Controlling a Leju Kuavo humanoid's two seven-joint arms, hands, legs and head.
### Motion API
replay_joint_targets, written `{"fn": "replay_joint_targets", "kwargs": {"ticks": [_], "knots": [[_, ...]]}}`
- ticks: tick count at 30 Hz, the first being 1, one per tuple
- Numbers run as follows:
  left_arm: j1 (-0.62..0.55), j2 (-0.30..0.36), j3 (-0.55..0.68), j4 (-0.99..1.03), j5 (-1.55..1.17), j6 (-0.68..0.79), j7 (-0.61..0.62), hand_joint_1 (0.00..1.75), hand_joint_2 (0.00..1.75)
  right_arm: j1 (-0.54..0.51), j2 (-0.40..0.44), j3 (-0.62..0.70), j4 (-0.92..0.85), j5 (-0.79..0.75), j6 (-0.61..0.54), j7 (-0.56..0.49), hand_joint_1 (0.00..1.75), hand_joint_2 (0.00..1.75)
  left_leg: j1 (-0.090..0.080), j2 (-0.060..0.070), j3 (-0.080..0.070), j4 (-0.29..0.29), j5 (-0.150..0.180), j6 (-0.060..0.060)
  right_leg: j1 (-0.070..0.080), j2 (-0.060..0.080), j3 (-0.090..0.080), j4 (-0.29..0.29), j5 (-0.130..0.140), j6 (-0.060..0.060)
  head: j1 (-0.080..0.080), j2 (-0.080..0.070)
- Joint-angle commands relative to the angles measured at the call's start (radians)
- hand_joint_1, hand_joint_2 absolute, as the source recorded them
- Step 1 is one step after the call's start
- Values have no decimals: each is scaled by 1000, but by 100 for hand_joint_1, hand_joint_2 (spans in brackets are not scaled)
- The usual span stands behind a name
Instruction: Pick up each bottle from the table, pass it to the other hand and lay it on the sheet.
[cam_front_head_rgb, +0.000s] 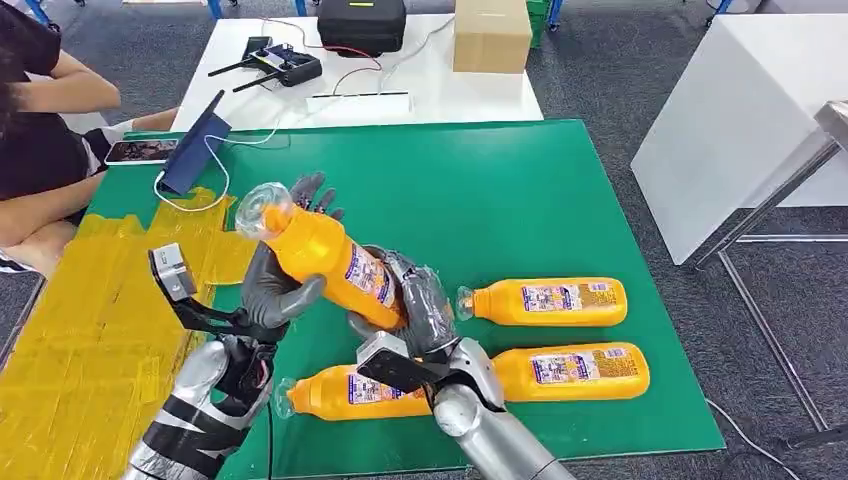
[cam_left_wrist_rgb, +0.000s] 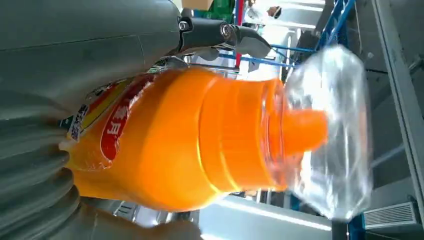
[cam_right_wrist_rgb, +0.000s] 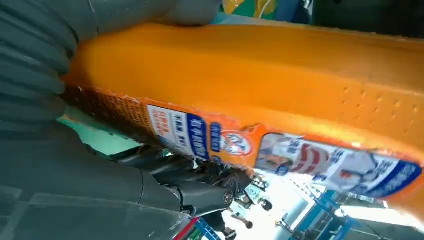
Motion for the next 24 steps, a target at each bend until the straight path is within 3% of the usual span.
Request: {"fn": "replay_joint_targets", "kwargs": {"ticks": [1, 24], "knots": [[-16, -3, -81, 24, 5, -4, 5, 175, 175, -44, -13, 66, 80, 24, 5, 11, 173, 175, 2, -1, 6, 0, -3, -2, 2, -2, 7, -1, -2, -1, 0, 0], [-33, -9, -95, 84, -6, 8, 10, 175, 175, -43, -12, 56, 65, -1, 5, 6, 175, 175, 0, -1, 3, 0, -1, -1, 0, -2, 3, -1, -1, 0, 0, 0]]}}
